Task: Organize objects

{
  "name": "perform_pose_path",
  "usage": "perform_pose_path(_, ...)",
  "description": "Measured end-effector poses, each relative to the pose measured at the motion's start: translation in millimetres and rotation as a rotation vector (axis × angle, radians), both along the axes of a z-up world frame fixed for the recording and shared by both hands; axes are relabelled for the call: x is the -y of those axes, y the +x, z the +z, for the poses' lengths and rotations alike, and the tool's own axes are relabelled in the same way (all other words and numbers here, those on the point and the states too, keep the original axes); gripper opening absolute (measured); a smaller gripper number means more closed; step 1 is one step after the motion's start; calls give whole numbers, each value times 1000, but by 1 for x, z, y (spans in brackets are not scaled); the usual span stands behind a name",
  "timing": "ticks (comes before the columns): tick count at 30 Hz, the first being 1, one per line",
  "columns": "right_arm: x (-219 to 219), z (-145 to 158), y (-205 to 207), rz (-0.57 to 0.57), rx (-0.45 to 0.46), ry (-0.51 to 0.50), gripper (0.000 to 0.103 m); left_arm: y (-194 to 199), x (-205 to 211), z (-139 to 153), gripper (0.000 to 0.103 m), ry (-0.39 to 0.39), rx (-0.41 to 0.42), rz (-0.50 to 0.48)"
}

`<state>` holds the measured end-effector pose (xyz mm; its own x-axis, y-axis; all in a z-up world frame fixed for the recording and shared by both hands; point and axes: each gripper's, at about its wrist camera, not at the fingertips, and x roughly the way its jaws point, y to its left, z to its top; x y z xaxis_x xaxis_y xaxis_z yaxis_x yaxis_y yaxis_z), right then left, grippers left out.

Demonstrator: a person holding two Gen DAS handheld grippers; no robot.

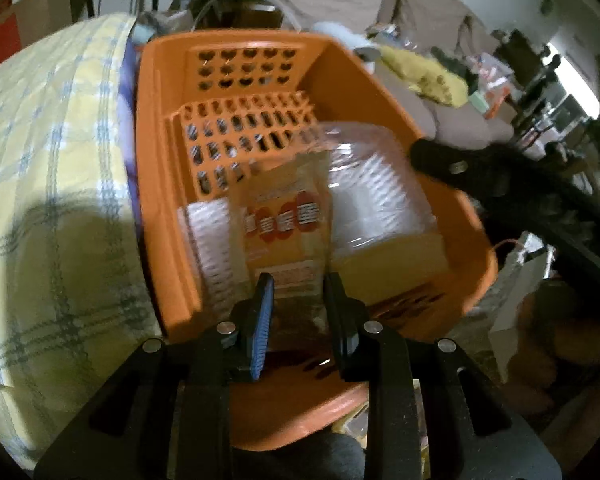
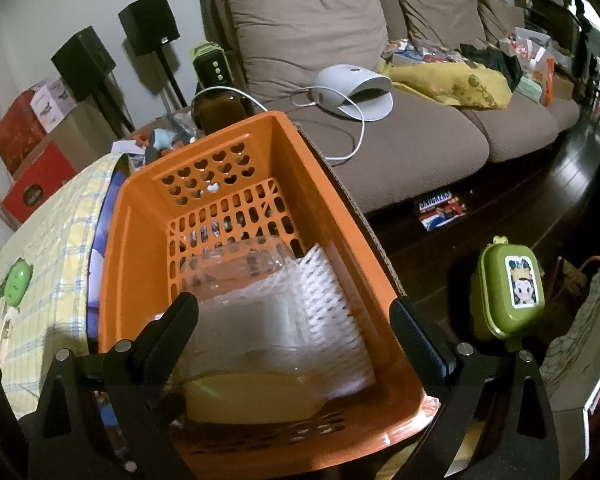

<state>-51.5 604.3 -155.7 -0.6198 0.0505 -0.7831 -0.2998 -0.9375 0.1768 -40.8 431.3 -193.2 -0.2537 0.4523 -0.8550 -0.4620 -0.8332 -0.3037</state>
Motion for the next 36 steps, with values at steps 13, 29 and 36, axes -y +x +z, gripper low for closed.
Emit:
perform_pose_path(13,2,0,-2,9,4,-3,94,-3,29,32,22,104,53,-22)
perform_pose_path(29,59,-20,-17,315,4,-3,20,-26,94,78,20,-25,-182,165)
perform_pose_path(36,57,-25,-17,345,7,-116,20,-17,91,81,23,-32,-208,152)
